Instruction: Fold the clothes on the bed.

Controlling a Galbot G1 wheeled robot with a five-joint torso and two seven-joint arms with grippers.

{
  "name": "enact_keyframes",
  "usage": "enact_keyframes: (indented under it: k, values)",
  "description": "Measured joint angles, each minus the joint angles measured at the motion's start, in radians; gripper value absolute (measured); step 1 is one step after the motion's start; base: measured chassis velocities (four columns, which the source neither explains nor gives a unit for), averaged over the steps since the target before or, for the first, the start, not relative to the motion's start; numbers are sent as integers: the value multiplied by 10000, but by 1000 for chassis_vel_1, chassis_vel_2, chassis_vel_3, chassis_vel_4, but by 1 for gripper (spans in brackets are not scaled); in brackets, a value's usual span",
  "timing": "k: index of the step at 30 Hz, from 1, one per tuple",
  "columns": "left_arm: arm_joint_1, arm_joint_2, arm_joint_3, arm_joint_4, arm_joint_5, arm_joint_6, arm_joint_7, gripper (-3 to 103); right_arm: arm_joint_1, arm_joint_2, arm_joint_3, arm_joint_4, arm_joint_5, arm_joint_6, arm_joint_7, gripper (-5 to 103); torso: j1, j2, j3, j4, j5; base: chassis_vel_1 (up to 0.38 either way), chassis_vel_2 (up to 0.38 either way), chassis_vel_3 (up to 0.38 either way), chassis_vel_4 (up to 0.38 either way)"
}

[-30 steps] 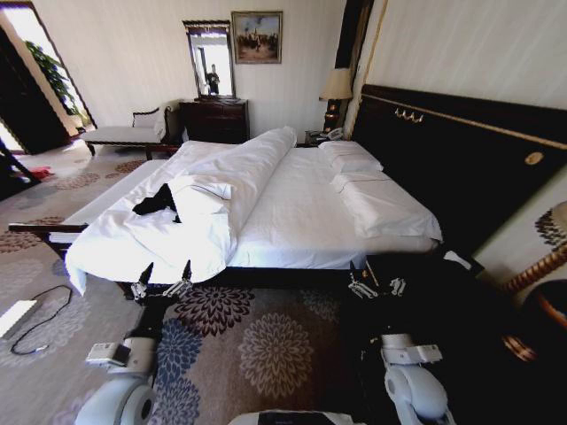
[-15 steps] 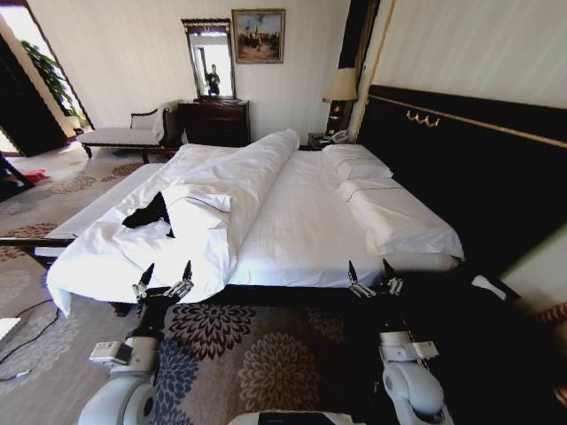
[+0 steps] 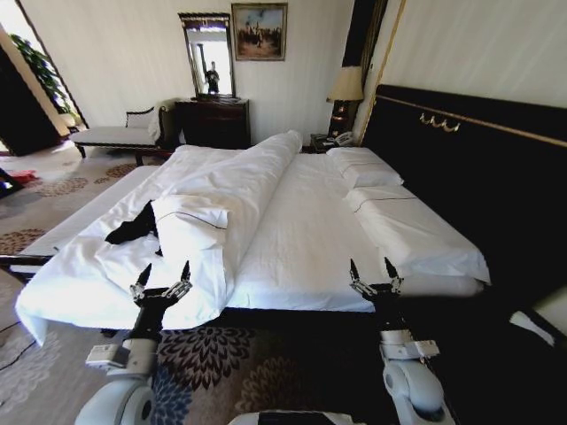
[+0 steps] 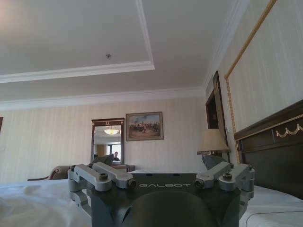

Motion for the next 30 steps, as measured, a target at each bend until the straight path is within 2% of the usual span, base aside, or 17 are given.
enact_keyframes:
  k: [8, 30]
  values:
    - [26, -16, 3, 29, 8, -91, 1, 100, -60, 11, -72, 105, 100, 87, 17, 100, 7, -2, 2, 0, -3, -127, 96, 95, -106]
    - [189, 33, -79, -117, 33, -177, 1, 100, -45, 8, -118, 84, -167, 141, 6, 100, -6, 3, -2, -1, -1, -2, 19, 2, -20]
